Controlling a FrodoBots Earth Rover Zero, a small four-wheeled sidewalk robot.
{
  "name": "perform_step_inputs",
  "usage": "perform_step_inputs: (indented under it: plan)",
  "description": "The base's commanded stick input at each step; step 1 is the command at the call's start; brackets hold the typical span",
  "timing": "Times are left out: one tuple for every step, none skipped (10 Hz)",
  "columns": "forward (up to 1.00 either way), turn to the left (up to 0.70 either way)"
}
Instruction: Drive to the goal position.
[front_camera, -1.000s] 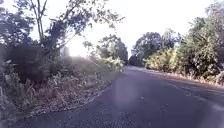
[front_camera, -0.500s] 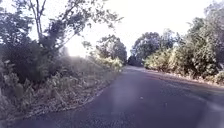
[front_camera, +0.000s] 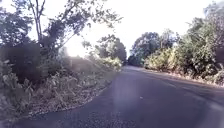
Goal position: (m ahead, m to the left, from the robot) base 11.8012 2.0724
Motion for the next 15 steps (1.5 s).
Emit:
perform_step_inputs:
  plan:
    - [0.00,-0.70]
    - [0.00,-0.70]
    - [0.00,-0.70]
    - [0.00,-0.70]
    - [0.00,-0.68]
    - [0.00,-0.50]
    - [0.00,-0.17]
    - [0.00,0.00]
    - [0.00,0.00]
    - [0.00,0.00]
    - [0.00,0.00]
    - [0.00,0.00]
    - [0.00,0.00]
    - [0.00,0.00]
    - [0.00,0.00]
